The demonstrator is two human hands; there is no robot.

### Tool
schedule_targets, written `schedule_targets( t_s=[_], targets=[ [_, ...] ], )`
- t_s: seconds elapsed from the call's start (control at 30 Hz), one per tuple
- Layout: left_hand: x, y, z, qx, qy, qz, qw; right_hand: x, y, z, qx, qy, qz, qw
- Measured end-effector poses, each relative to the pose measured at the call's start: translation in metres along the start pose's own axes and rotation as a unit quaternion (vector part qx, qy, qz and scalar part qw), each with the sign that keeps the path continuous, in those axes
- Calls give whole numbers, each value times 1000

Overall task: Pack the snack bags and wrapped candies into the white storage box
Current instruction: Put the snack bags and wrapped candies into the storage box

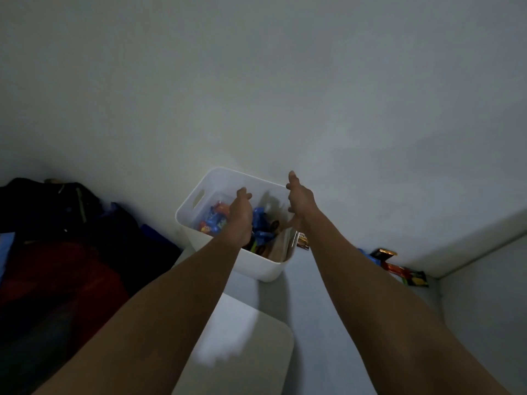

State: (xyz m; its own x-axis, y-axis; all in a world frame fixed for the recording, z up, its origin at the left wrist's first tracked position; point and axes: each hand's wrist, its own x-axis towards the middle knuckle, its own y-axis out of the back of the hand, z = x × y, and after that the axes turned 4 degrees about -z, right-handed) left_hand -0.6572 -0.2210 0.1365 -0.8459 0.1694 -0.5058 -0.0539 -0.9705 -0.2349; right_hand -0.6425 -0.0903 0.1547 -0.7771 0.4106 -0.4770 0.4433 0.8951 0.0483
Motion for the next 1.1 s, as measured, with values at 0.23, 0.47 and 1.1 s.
schedule_targets(
  t_s=[0.23, 0.47, 1.1],
  targets=[
    [-9, -40, -5, 182, -126, 29, 975, -7, 50, 0, 55, 50, 44, 996],
    [-27, -114, -44, 386, -357, -12, 851, -3, 149, 49, 9, 53, 124, 991],
    [76, -155, -232, 677, -167, -17, 717, 43, 344, 245, -353, 98, 231, 901]
  ],
)
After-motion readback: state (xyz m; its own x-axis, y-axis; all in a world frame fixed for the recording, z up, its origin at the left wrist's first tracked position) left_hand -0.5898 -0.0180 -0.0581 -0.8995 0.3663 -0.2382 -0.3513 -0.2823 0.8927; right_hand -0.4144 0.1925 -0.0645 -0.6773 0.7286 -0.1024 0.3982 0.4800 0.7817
